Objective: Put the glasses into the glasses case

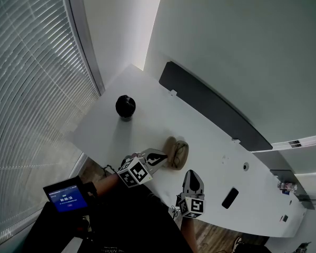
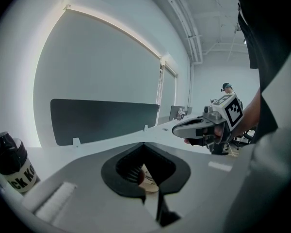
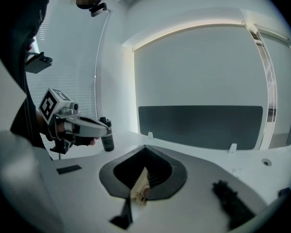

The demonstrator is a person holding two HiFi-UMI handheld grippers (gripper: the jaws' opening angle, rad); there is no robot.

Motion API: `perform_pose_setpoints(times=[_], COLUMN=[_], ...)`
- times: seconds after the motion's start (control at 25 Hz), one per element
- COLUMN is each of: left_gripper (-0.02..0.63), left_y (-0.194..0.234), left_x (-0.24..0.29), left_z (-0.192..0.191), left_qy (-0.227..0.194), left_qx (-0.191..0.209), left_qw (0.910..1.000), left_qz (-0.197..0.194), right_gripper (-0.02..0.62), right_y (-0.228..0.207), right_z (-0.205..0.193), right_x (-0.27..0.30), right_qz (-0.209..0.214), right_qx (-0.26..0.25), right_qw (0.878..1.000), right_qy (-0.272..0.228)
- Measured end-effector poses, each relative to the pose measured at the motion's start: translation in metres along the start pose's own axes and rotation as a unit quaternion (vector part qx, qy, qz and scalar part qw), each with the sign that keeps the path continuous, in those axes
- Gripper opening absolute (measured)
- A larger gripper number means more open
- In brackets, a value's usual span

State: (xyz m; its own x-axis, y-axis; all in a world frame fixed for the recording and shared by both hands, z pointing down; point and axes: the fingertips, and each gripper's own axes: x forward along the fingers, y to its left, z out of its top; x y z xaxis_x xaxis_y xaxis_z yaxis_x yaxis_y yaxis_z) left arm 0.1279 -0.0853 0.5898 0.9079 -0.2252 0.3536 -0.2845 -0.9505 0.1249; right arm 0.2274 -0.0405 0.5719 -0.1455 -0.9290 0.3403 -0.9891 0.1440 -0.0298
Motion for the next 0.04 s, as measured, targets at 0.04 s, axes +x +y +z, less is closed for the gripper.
perform_pose_setpoints(times=[0.04], left_gripper=[0.006], left_y=[-0.0001], left_x=[0.0], left_z=[-0.0001], left_qy=[0.001], left_qx=[0.0], left_qw=[1.0], left_qz=[0.0], right_gripper=[0.005], right_y=[-0.0002], right_z=[-0.0005], right_x=[0.0002], right_qz=[0.001], right_qx=[-0.001], right_qw=[1.0], right_qy=[0.001])
